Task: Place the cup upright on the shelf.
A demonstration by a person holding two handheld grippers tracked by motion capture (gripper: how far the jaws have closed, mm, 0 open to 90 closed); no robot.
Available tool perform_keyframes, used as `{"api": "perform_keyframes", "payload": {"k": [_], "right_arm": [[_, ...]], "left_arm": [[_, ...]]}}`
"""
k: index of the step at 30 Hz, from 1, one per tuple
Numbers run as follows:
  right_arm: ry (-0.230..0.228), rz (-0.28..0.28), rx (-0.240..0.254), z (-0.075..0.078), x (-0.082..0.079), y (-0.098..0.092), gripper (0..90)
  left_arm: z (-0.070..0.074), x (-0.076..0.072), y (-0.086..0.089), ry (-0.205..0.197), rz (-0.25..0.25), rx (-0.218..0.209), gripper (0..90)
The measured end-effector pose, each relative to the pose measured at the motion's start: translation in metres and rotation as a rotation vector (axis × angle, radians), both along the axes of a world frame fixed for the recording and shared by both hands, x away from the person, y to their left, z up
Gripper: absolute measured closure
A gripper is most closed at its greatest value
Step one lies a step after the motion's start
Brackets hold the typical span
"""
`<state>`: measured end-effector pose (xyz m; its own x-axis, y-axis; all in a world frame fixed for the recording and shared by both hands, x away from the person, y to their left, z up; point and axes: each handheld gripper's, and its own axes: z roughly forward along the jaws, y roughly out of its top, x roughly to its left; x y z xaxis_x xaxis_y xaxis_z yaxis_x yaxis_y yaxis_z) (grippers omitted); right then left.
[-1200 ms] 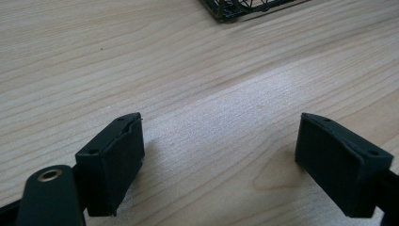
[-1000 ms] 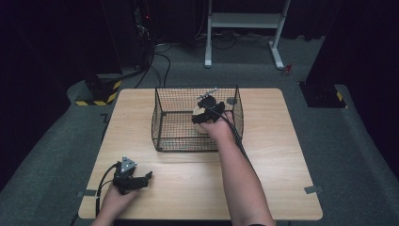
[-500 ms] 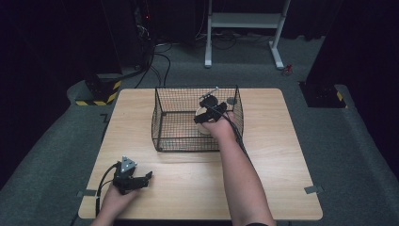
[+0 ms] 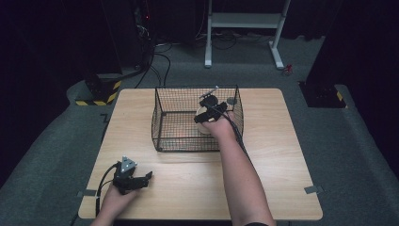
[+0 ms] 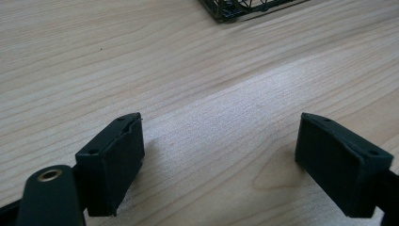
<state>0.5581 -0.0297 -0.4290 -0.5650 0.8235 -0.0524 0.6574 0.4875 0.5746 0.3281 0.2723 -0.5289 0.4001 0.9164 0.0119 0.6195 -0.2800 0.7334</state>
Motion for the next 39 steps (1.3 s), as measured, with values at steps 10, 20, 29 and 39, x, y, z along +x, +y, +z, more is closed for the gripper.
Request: {"api": "perform_keyframes", "payload": {"k": [10, 20, 29, 39], "right_arm": [[0.0, 0.019, -0.033, 0.001, -0.003, 0.002, 10.2], [0.028, 0.023, -0.048, 0.003, -0.008, 0.003, 10.0], [0.032, 0.028, -0.037, 0.006, -0.009, -0.001, 9.1], [-0.021, 0.013, 0.008, 0.017, -0.015, -0.008, 9.1]], "left_arm": [[0.0, 0.0, 0.0, -0.001, 0.0, -0.001, 16.4], [0.0, 0.0, 0.0, -0.001, -0.002, 0.001, 16.4], [0.0, 0.0, 0.0, -0.001, -0.002, 0.001, 16.4], [0.0, 0.0, 0.0, -0.002, -0.002, 0.001, 16.4]]}}
